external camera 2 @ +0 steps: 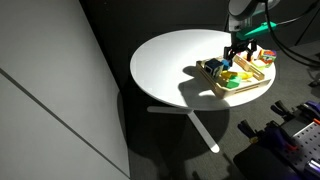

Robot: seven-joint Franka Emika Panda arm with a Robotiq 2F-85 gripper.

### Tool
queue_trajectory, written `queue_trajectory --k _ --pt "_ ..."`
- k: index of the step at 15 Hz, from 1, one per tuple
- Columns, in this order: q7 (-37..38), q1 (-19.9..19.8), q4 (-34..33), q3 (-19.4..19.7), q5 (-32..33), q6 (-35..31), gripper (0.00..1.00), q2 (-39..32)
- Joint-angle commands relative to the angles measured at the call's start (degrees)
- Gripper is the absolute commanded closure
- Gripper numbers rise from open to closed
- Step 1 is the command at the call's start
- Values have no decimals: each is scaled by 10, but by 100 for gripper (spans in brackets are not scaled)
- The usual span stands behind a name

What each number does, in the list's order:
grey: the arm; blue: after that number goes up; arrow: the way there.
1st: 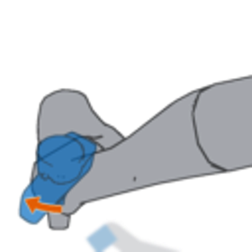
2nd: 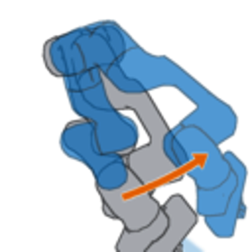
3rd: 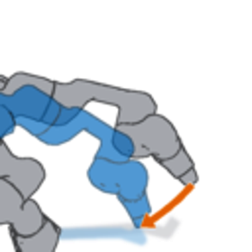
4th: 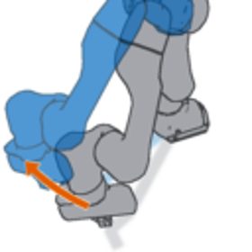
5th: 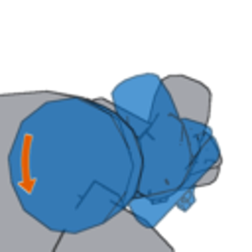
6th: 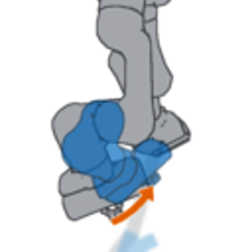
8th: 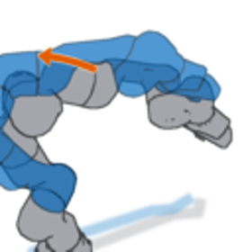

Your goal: Put the banana in the box

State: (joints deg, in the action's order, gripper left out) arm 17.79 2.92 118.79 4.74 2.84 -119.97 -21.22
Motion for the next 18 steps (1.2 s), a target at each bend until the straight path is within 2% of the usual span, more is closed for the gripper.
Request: queue_trajectory --k 1,5,10,13,18 --pt "-54 -10 7 -16 -8 43 0 37" --pt "-87 -8 8 -26 -5 84 0 70" --pt "-80 -2 12 -39 -6 110 0 117" --pt "-74 -1 17 -46 -9 106 0 148" --pt "-53 -2 39 -52 -13 62 0 193"
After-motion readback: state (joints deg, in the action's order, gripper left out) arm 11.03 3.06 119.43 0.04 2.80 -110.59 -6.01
